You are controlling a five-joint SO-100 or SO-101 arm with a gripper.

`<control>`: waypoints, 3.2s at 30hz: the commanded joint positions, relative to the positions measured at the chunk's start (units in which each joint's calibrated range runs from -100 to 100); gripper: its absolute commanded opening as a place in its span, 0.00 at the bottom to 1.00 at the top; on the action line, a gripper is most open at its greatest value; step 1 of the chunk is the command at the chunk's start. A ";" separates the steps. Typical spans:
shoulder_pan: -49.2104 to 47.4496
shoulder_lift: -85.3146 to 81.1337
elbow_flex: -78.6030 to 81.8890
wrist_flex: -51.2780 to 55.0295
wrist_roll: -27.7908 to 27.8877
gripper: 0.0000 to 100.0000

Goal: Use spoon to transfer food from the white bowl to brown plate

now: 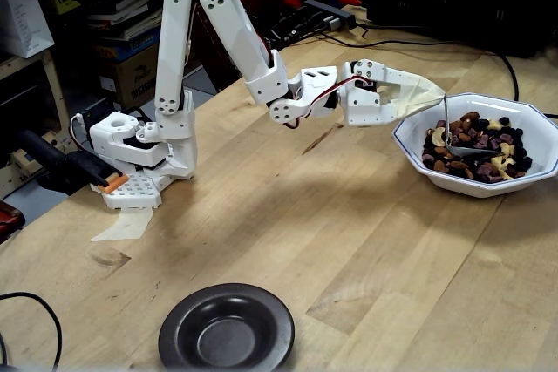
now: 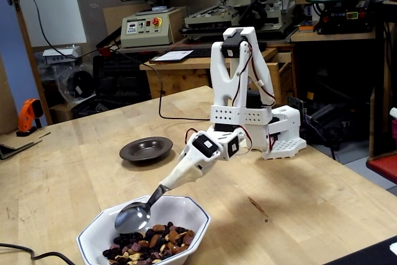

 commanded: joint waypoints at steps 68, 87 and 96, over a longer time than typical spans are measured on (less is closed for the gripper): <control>-0.47 0.82 -11.12 -0.02 -13.72 0.04; 2.86 -10.56 -10.68 3.69 -17.68 0.04; 2.86 -16.55 -10.59 15.94 -20.22 0.04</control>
